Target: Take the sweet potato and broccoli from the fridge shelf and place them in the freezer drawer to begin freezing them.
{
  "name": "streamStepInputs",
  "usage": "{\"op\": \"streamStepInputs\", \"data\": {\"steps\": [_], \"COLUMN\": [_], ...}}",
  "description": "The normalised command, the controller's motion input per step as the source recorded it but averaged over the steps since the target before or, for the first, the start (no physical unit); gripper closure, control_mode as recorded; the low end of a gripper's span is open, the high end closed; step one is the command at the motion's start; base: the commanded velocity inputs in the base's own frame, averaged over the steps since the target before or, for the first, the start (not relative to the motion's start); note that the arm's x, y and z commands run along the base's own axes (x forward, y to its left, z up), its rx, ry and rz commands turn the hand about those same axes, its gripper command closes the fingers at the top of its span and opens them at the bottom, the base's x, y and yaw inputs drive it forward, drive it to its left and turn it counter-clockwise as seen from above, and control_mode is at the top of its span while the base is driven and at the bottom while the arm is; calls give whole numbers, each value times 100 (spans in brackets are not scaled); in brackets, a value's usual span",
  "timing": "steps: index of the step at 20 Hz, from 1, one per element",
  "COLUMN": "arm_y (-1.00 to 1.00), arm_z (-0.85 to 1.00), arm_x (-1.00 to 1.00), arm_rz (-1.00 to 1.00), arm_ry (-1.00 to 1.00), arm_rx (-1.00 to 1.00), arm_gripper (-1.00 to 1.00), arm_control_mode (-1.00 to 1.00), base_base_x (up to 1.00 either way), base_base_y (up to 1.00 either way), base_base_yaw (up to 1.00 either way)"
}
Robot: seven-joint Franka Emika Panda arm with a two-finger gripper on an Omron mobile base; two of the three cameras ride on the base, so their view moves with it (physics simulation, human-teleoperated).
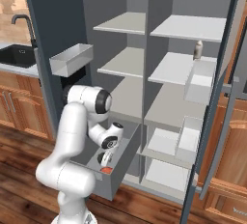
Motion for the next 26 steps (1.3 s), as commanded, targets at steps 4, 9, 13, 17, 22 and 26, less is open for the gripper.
{"op": "streamStepInputs", "data": {"steps": [4, 9, 13, 17, 22, 26], "arm_y": [0, 0, 1, 5, 9, 12], "arm_z": [-29, -27, -28, -34, -36, -38], "arm_x": [0, 0, 0, 0, 0, 0], "arm_rz": [0, 0, 0, 0, 0, 0], "arm_ry": [0, 0, 0, 2, 4, 4], "arm_rx": [0, 0, 0, 0, 0, 0], "arm_gripper": [100, 100, 100, 100, 100, 100], "arm_control_mode": [-100, -100, -100, -100, -100, -100], "base_base_x": [0, 0, 0, 0, 0, 0], "base_base_y": [0, 0, 0, 0, 0, 0], "base_base_yaw": [0, 0, 0, 0, 0, 0]}}
